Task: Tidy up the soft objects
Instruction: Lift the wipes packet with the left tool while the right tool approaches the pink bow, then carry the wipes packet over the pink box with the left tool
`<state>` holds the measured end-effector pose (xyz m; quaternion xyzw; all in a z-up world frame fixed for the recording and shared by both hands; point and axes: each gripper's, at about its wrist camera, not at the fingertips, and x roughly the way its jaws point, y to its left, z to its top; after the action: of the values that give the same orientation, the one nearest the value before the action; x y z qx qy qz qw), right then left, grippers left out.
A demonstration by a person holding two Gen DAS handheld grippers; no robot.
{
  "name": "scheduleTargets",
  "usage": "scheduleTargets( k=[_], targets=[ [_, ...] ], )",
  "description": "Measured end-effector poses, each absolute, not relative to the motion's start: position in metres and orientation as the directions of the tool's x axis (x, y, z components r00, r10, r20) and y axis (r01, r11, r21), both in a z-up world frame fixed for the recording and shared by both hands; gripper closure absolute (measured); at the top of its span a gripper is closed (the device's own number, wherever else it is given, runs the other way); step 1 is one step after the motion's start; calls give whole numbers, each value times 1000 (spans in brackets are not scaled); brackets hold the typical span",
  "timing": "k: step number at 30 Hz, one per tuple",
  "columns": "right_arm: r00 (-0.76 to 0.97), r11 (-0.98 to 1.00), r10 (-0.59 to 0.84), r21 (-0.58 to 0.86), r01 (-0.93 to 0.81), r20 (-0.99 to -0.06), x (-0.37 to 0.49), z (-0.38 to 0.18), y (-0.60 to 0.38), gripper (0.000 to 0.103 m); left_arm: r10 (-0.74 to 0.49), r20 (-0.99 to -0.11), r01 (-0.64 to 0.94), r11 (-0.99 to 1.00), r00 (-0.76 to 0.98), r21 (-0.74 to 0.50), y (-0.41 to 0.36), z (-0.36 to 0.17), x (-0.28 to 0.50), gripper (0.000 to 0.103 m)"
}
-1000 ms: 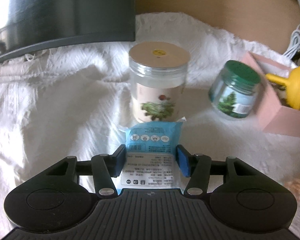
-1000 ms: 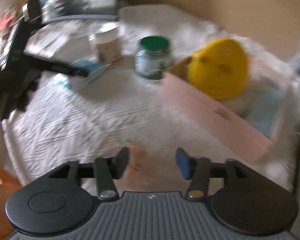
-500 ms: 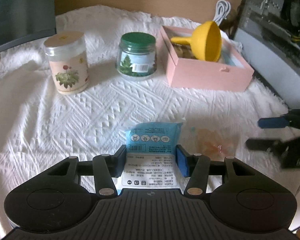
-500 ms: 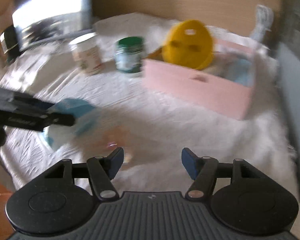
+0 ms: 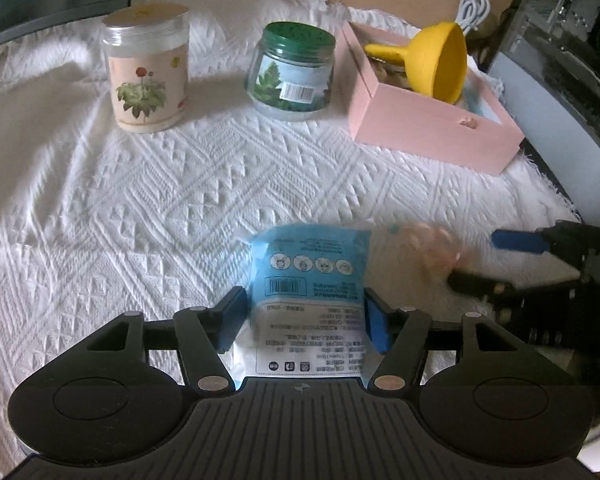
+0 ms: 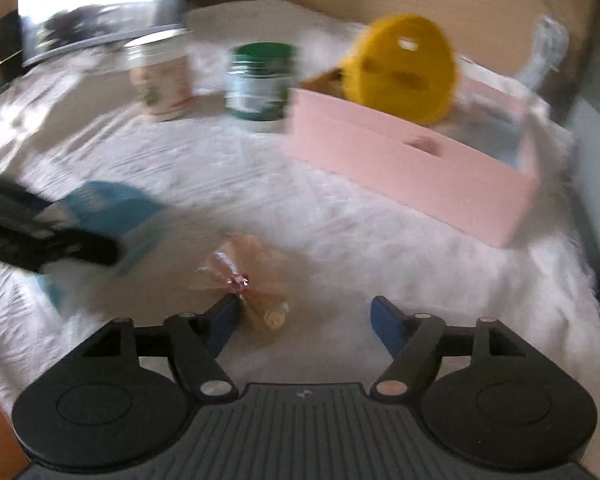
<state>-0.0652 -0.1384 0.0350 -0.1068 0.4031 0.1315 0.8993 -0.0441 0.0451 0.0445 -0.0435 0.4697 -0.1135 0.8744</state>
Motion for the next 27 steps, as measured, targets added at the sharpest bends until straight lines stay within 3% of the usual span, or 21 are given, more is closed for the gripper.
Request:
scheduleTargets(
  k=[5,7,18,24,27],
  targets=[
    [652,962,147,-44,-268,-744,-67,28,-151,12,-230,-796,154,973,560,-172,43,44,-50,36],
    [648,959,160,-38,-281,-745,-70,23,-149,0,-226,-793,155,974,566,-167,43,44,-51,36],
    [622,946,163,-59,-320,-766,-66,26,-143,1,-210,-789,183,975,577,-126,40,44,-54,40],
    [657,939,254,17,-344,-710,-76,35,-125,2,-217,-784,181,974,581,-135,41,44,-55,42],
    [639,930,262,12,-367,-723,-67,25,-105,9,-220,-781,153,975,584,-161,43,46,-56,44]
  ],
)
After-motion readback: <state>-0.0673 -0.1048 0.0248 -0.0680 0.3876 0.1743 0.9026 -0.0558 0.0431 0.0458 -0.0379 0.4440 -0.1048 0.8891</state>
